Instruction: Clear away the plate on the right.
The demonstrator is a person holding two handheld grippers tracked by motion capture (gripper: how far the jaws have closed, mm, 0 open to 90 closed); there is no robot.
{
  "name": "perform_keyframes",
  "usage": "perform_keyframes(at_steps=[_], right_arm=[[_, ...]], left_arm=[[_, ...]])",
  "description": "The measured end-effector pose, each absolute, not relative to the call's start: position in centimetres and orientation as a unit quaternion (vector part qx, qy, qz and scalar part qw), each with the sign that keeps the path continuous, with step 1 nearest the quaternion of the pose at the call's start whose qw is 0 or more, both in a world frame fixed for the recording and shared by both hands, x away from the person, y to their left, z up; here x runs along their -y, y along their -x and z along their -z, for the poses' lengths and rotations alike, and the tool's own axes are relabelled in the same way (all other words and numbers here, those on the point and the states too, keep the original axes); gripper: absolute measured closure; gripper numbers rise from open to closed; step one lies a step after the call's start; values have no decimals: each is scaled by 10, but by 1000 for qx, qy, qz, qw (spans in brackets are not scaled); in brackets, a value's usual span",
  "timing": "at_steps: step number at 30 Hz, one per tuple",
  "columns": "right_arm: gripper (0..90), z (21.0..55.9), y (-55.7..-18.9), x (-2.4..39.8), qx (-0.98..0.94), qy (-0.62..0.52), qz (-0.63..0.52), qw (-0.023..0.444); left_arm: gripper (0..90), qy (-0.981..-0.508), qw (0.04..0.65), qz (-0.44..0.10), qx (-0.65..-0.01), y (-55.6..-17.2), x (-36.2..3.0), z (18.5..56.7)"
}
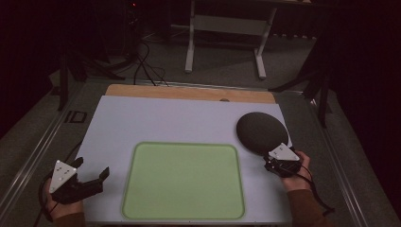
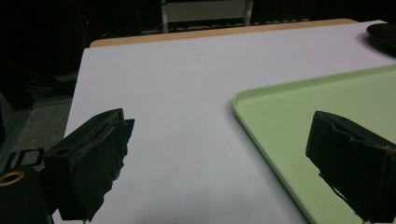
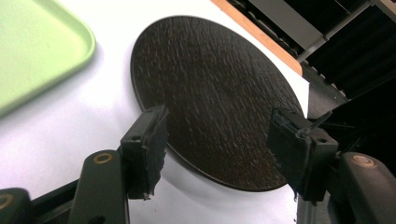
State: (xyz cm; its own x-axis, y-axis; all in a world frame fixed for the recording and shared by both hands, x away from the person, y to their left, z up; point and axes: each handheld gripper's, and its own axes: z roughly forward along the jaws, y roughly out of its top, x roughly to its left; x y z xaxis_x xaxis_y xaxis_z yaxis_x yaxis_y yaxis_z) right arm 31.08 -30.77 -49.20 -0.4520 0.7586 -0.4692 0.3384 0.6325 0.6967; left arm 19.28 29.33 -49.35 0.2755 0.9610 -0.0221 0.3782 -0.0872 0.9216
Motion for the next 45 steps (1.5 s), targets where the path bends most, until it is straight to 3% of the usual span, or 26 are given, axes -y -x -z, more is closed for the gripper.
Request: perform_keyframes(at_steps=[21, 29, 41, 45], right_arm=[[362, 522, -321, 294, -844, -289, -179, 414], [398, 530, -325, 286, -849, -258, -136, 441], [555, 543, -329, 274, -852, -190, -61, 485], [568, 547, -332, 272, -850, -176, -39, 496]], left_arm=[[58, -660, 449, -325, -507, -193, -294, 494], [58, -660, 448, -325, -508, -193, -294, 494], [59, -659, 449, -324, -510, -193, -294, 494], [59, -658, 450, -323, -511, -194, -294, 495]])
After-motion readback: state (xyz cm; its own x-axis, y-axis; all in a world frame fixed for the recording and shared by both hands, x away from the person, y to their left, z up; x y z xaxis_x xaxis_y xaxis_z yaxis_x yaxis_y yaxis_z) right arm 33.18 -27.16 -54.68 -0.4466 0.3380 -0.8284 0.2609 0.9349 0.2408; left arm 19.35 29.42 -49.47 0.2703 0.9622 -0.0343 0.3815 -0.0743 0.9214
